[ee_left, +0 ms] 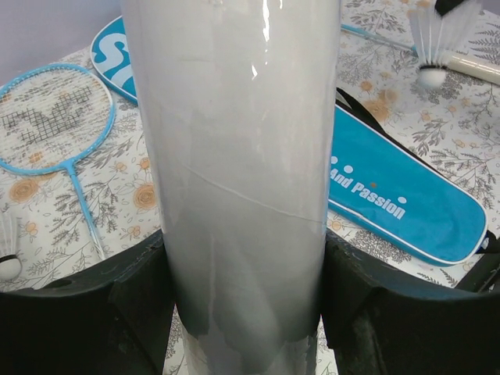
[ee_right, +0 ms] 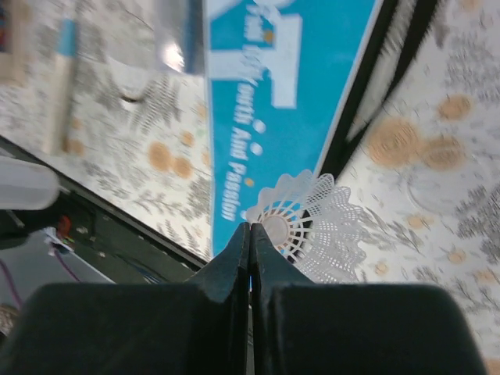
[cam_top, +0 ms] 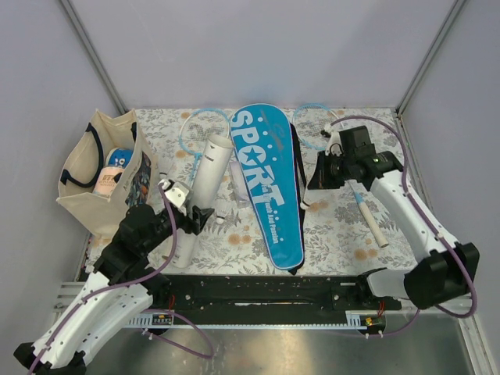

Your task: Pack up the badminton gear

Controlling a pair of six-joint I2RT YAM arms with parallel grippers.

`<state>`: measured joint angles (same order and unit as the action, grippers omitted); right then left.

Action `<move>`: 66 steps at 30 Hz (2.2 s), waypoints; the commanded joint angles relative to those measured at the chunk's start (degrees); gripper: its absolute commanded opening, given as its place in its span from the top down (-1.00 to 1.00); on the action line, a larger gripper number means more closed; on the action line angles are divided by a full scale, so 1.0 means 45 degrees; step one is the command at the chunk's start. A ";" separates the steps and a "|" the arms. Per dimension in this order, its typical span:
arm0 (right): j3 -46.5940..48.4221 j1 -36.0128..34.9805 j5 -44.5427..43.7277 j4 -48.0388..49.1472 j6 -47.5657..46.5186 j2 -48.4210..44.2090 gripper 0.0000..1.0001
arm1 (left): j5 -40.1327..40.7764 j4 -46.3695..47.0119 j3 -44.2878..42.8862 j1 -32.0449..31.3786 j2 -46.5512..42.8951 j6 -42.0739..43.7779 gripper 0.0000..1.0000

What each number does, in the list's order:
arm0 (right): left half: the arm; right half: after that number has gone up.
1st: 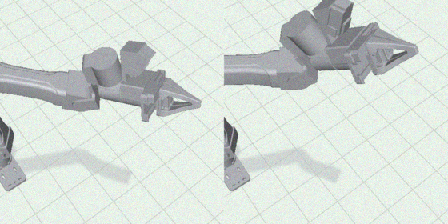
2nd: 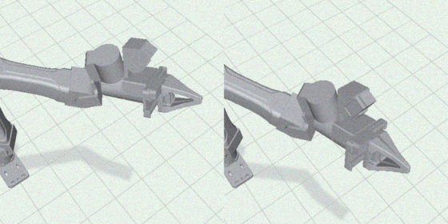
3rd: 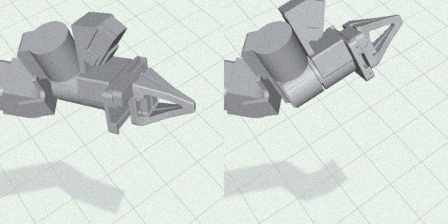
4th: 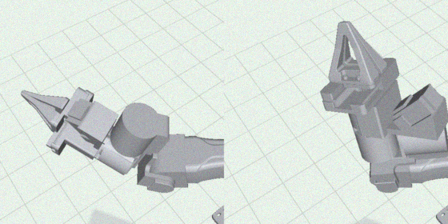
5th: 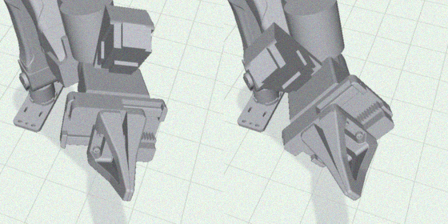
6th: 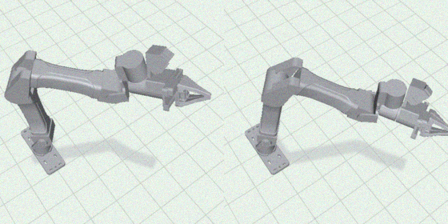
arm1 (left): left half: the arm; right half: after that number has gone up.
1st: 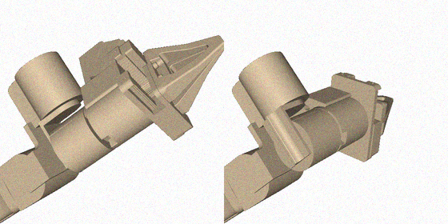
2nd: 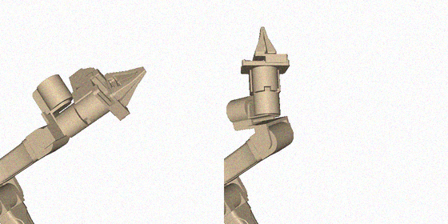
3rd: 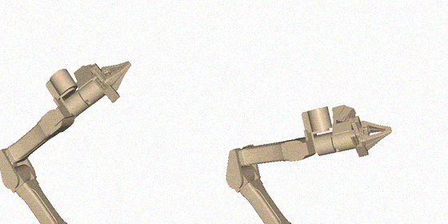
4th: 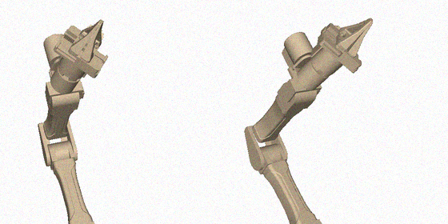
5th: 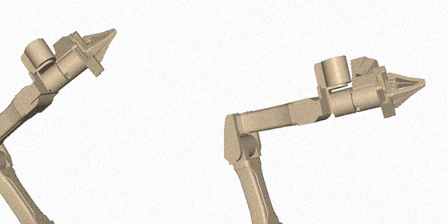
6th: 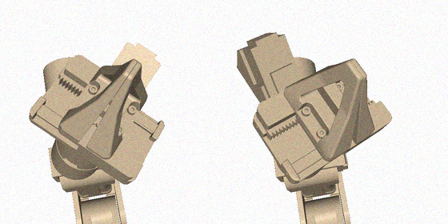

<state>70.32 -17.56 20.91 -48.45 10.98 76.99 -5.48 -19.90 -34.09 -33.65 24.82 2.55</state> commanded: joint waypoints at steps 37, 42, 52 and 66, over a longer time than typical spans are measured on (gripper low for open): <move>0.0506 -0.4203 0.3360 0.8501 0.4610 -0.2246 1.00 | -0.5130 0.2626 0.0348 -0.0023 0.1497 0.1856 0.21; 0.0349 -0.4300 0.4162 0.8189 0.4532 -0.1778 1.00 | -0.5423 0.2626 0.0368 -0.0042 0.1496 0.2148 0.21; 0.0271 -0.4807 0.4846 0.7504 0.4142 -0.0957 1.00 | -0.5619 0.2606 0.0328 -0.0042 0.1594 0.2657 0.21; 0.0700 -0.4691 0.2698 0.6567 0.4648 -0.1191 0.03 | -0.4995 0.2391 0.0523 -0.0042 0.1477 0.2247 0.20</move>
<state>71.99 -38.09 35.94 -15.64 31.03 72.79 -28.67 -17.80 -30.61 -33.91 32.38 14.04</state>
